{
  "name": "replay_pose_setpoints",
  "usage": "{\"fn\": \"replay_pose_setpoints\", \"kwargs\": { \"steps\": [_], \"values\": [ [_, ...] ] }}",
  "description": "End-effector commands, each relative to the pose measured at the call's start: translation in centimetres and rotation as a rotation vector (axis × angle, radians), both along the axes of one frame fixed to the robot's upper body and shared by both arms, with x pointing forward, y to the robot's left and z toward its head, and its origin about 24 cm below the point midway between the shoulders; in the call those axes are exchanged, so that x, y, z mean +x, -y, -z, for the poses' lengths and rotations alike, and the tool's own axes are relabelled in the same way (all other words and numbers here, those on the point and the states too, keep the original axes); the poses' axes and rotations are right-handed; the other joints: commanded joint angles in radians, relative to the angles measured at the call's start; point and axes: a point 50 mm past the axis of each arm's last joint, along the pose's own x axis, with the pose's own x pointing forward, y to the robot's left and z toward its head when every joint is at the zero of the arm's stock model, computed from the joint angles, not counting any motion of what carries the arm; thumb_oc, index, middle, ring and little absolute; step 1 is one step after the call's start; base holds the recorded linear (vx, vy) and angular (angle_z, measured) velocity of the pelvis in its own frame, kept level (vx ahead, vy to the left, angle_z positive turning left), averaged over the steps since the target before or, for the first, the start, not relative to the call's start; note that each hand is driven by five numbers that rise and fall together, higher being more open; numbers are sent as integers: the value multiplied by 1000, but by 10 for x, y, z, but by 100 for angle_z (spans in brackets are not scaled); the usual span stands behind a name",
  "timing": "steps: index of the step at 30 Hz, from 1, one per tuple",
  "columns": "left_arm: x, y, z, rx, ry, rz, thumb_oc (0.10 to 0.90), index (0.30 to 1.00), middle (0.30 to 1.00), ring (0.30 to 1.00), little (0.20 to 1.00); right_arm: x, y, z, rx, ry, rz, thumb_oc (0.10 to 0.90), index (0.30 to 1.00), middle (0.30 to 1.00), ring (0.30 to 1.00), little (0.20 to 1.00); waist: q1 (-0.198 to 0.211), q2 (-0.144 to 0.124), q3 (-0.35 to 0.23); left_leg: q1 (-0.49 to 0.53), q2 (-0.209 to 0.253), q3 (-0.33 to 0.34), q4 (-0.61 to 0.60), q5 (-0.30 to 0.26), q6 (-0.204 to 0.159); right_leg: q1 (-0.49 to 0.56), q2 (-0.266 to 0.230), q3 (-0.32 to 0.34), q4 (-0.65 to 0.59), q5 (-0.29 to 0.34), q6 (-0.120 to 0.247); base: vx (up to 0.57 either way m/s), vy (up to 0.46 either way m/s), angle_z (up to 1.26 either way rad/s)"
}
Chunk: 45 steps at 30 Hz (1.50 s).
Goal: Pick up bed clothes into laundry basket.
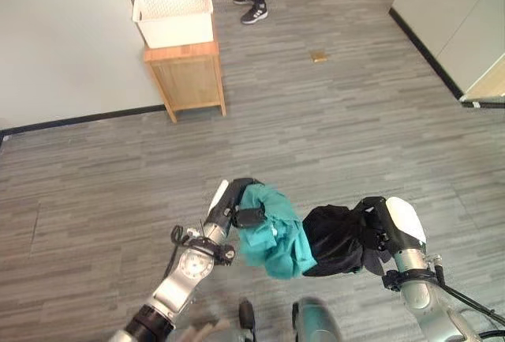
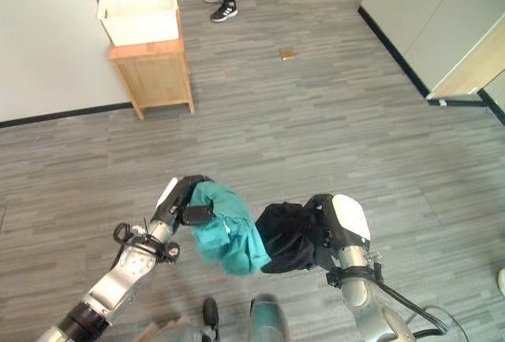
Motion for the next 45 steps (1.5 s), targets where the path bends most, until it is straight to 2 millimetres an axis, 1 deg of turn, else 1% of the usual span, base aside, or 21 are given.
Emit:
{"fn": "replay_pose_setpoints", "kwargs": {
  "steps": [1, 2, 8, 10, 12, 14, 15, 16, 18, 21, 22, 24, 25, 28, 33, 35, 36, 37, 41, 42, 45],
  "values": [
    [0, 10, -55, -97, 301, 10, 400, 300, 300, 300, 300, 27, 5, -74, -56, 371, -2, 400, 300, 300, 300, 300, 2, 13, -68, 23, 99, 57, -37, -123, -71, 158, 84, -13, -309, 105, 29, 821, -346, 58],
    [3, 3, -58, -69, 324, -30, 400, 300, 300, 300, 300, 25, 7, -79, -75, 397, 7, 400, 300, 300, 300, 300, -10, -4, -87, 71, 83, 56, -40, -170, -91, 134, 78, -39, -549, 144, 32, 398, -189, 36],
    [12, -23, -66, 128, 431, -180, 400, 300, 300, 300, 300, 15, 9, -94, -210, 432, -22, 400, 300, 300, 300, 300, -38, -5, -118, 182, 128, 23, -39, -262, -142, 135, 74, -63, -811, 255, 66, 572, -329, 64],
    [12, -31, -62, 155, 426, -236, 400, 300, 300, 300, 300, 10, 10, -93, -246, 416, -36, 400, 300, 300, 300, 300, -52, 6, -137, 175, 164, 9, 51, -228, -171, 164, 78, -35, -789, 280, 37, 532, -372, 67],
    [3, -44, -50, 180, 387, -280, 400, 300, 300, 300, 300, 6, 10, -93, -264, 402, -58, 400, 300, 300, 300, 300, -45, 24, -143, 58, 234, 0, 441, -18, -205, 260, 111, -43, -790, 230, -31, 488, -427, 37],
    [3, -44, -50, 181, 387, -280, 400, 300, 300, 300, 300, 5, 10, -93, -263, 401, -58, 400, 300, 300, 300, 300, -52, 20, -149, 39, 231, -10, 455, -18, -206, 254, 106, -50, -792, 235, -33, 218, -242, 2],
    [-2, -53, -47, 190, 379, -319, 400, 300, 300, 300, 300, 5, 10, -100, -259, 430, -65, 400, 300, 300, 300, 300, -30, -1, -133, -41, 236, 1, 694, 50, -204, 329, 115, -48, -812, 207, -69, 636, -552, 4],
    [-6, -63, -43, 199, 361, -359, 400, 300, 300, 300, 300, 10, 9, -109, -265, 453, -78, 400, 300, 300, 300, 300, 16, -32, -113, -157, 248, 48, 837, 4, -188, 415, 106, -56, -830, 165, -84, 751, -622, 16],
    [-7, -66, -41, 193, 353, -373, 400, 300, 300, 300, 300, 12, 9, -112, -270, 457, -77, 400, 300, 300, 300, 300, 31, -47, -109, -205, 262, 96, 844, -9, -185, 433, 89, -56, -830, 155, -81, 369, -201, -42],
    [-11, -71, -36, 208, 337, -397, 400, 300, 300, 300, 300, 11, 10, -117, -256, 469, -79, 400, 300, 300, 300, 300, 61, -51, -111, -277, 253, 196, 616, -65, -171, 495, 81, -48, -830, 118, -64, 455, -31, -42],
    [-13, -73, -33, 222, 328, -402, 400, 300, 300, 300, 300, 8, 13, -115, -246, 461, -74, 400, 300, 300, 300, 300, 67, -48, -119, -291, 220, 261, 414, -86, -160, 532, 77, -59, -830, 90, -48, 509, 57, -48],
    [-14, -72, -30, 233, 317, -396, 400, 300, 300, 300, 300, 6, 15, -113, -251, 442, -68, 400, 300, 300, 300, 300, 73, -42, -125, -288, 201, 307, 286, -43, -163, 555, 76, -67, -830, 75, -38, 435, 57, -29],
    [-16, -73, -27, 245, 303, -394, 400, 300, 300, 300, 300, 4, 19, -108, -246, 424, -49, 400, 300, 300, 300, 300, 73, -21, -134, -297, 218, 404, 101, 38, -191, 615, 94, -95, -830, 35, -26, 489, 44, 2],
    [-20, -77, -20, 270, 270, -394, 400, 300, 300, 300, 300, 4, 23, -104, -248, 394, -25, 400, 300, 300, 300, 300, 71, -17, -156, -277, 228, 494, -33, 70, -181, 687, 89, -125, -830, -1, -6, 448, 49, 1],
    [-25, -83, -12, 299, 230, -401, 400, 300, 300, 300, 300, 3, 18, -95, -237, 361, -30, 400, 300, 300, 300, 300, 87, -35, -207, -235, 196, 487, -37, 79, -140, 727, 53, -124, -734, 12, 31, 534, 63, -18],
    [-28, -90, -14, 334, 237, -411, 400, 300, 300, 300, 300, 4, 16, -101, -253, 398, -33, 400, 300, 300, 300, 300, 96, -75, -209, -183, 141, 473, -37, 25, -91, 654, -18, -117, -500, 150, 113, 516, 134, -54],
    [-27, -90, -14, 335, 239, -412, 400, 300, 300, 300, 300, 4, 16, -101, -252, 400, -33, 400, 300, 300, 300, 300, 96, -77, -209, -184, 136, 474, -37, 21, -87, 647, -25, -113, -488, 147, 119, 356, 137, 37],
    [-27, -97, -19, 357, 263, -437, 400, 300, 300, 300, 300, 3, 16, -115, -272, 459, -36, 400, 300, 300, 300, 300, 86, -91, -196, -149, 113, 437, -40, -17, -64, 571, -41, -67, -325, 241, 143, 320, 105, 57],
    [-26, -108, -31, 384, 318, -486, 400, 300, 300, 300, 300, 1, 13, -155, -351, 606, -72, 400, 300, 300, 300, 300, 71, -91, -175, -105, 114, 394, -40, -73, -57, 421, -63, -39, -219, 193, 130, 253, 13, 80],
    [-27, -111, -36, 379, 345, -498, 400, 300, 300, 300, 300, -2, 8, -182, -376, 702, -116, 400, 300, 300, 300, 300, 74, -87, -165, -84, 121, 355, -40, -85, -67, 369, -55, -39, -292, 114, 94, 237, -92, 92],
    [-34, -113, -37, 364, 356, -496, 400, 300, 300, 300, 300, -2, 6, -206, -377, 782, -145, 400, 300, 300, 300, 300, 75, -84, -161, -75, 140, 318, -40, -74, -81, 349, 0, -8, -504, 71, 44, 252, -175, 70]
  ]
}}
